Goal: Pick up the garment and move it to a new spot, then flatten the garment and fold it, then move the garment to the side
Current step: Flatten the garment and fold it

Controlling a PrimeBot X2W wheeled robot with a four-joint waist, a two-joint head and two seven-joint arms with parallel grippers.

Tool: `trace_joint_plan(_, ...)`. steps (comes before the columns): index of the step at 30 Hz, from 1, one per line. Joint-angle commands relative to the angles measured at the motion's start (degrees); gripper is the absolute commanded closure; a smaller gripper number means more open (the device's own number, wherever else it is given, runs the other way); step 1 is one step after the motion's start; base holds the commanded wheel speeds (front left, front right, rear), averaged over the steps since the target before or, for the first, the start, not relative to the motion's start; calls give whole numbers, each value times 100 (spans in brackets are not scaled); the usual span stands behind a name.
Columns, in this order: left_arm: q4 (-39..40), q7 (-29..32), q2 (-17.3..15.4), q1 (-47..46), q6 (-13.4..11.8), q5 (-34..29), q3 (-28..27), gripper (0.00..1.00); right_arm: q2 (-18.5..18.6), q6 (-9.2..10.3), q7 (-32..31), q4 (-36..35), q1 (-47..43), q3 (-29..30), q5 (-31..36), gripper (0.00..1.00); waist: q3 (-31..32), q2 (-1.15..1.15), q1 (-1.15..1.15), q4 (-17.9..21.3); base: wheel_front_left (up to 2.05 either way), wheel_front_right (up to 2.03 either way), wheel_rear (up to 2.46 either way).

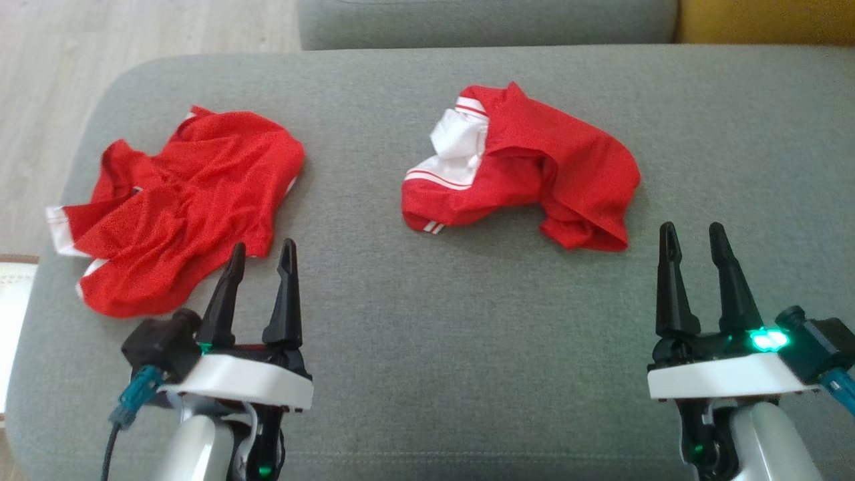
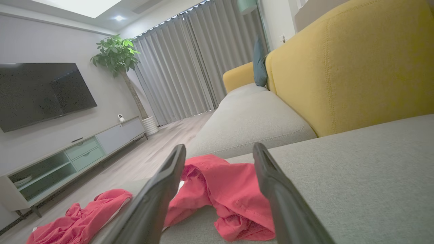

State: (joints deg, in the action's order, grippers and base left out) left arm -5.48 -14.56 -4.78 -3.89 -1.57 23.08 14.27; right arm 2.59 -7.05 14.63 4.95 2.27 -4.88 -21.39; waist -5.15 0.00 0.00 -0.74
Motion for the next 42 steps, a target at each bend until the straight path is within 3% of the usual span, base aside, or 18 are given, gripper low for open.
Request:
trace_joint_plan(1,248,-43,-2,-268,47,-95,-238,0,29,-44,37,-158,98,-101,56,0,49,0,0,-71,0,0,0)
trace_joint_plan(12,241,-43,181,-275,368,-387,-323,0,29,-44,37,188,491,-108,502,0,-160,0,0,-394,0,0,0)
trace_joint_plan(20,176,-43,189,-484,329,-187,-38,0,29,-44,-351,1239,1801,-170,1202,0,-615,0,0,-853,0,0,0)
trace_joint_plan(30,140,-43,190,-679,229,-42,102,0,29,-44,-491,2834,2983,352,2113,0,-953,0,0,-1250,0,0,0)
trace_joint_plan(31,143,-43,190,-683,219,-37,107,0,29,-44,-470,2949,3049,340,2113,21,-967,0,0,-1252,0,0,0)
trace_joint_plan(32,146,-43,190,-685,208,-36,110,0,29,-44,-430,3042,3115,316,2124,100,-980,0,0,-1244,0,0,0)
trace_joint_plan(37,131,-43,190,-662,185,-54,61,0,29,-44,-85,3092,3310,-191,1649,100,-963,0,0,-1024,0,0,0)
trace_joint_plan(42,64,-43,190,-553,225,-69,-46,0,29,-44,24,2580,3148,-874,866,100,-814,0,0,-634,0,0,0)
